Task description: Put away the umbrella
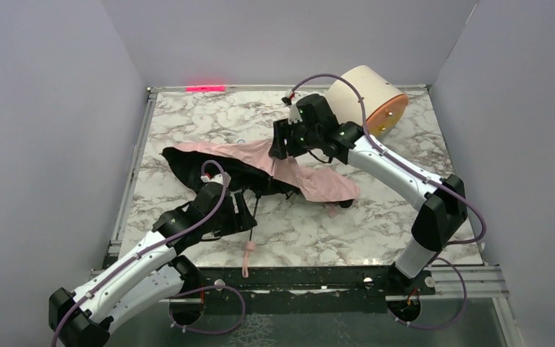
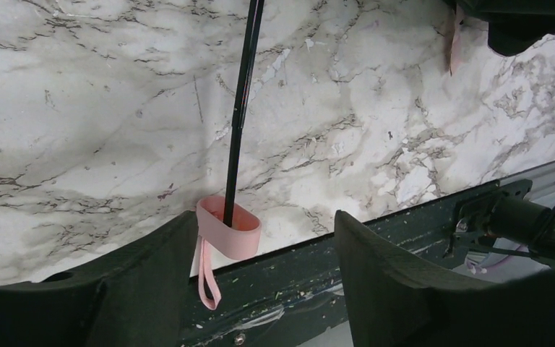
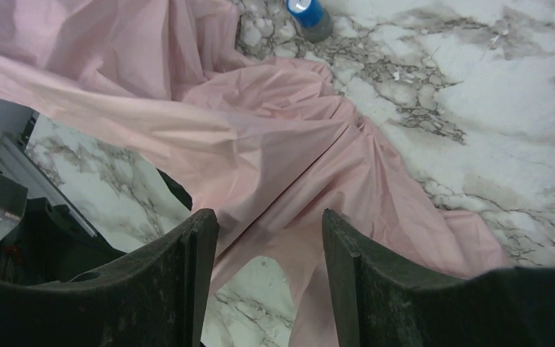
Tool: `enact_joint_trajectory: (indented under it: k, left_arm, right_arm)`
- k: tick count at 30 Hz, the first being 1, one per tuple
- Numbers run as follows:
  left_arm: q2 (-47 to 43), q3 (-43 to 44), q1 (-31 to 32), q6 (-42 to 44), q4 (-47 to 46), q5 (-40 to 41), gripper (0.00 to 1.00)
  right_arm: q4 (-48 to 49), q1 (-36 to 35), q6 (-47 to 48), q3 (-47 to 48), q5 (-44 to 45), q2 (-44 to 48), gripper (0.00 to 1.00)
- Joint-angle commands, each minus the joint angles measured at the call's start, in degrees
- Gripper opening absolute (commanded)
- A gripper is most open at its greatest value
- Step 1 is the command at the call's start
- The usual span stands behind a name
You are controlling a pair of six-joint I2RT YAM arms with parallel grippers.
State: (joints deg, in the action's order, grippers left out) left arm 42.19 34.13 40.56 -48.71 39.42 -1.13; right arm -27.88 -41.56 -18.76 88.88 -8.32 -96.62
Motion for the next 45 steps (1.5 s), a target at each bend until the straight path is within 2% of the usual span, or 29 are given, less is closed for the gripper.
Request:
enact_joint_trajectory:
  k: [1, 6, 17, 24, 28, 31, 34, 42, 45]
  left_arm:
    - [-1.1, -0.2, 1.7, -3.7, 1.6, 4.6, 0.72]
    - [0.8, -1.9, 3.7, -5.5, 2.1, 3.8, 0.77]
    - [3.0, -6.0, 12.6, -10.8, 0.0, 7.1, 0.79]
    - [9.1, -6.9, 17.9, -12.3, -1.7, 14.5, 0.70]
    - [11.9, -5.1, 18.7, -10.8, -2.0, 18.9, 0.64]
    - [15.3, -2.6, 19.2, -8.9, -2.1, 21.4, 0.63]
    - [19.5, 0.3, 20.3, -6.4, -2.5, 22.8, 0.62]
    - [29.9, 4.5, 24.7, -3.9, -0.6, 24.7, 0.45]
    - [32.0, 5.3, 26.4, -4.5, 1.4, 25.2, 0.42]
  right_arm:
    - [1.7, -0.2, -2.0, -2.4, -5.8, -3.0, 0.57]
    - [6.0, -0.2, -2.7, -2.8, -2.9, -8.6, 0.46]
    - [12.0, 0.9, -4.8, -0.1, 1.2, -20.5, 0.39]
    - [13.0, 1.4, -5.5, -0.3, -0.6, -21.9, 0.38]
    - [13.0, 1.3, -5.5, -1.0, -1.2, -21.6, 0.38]
    - [13.4, 1.3, -5.6, -2.1, -1.9, -21.2, 0.37]
    - [13.7, 1.3, -6.0, -2.9, -2.2, -20.9, 0.37]
    - [13.6, 1.3, -6.1, -4.0, -2.5, -20.1, 0.38]
    - [13.4, 1.3, -6.0, -4.1, -2.3, -19.5, 0.41]
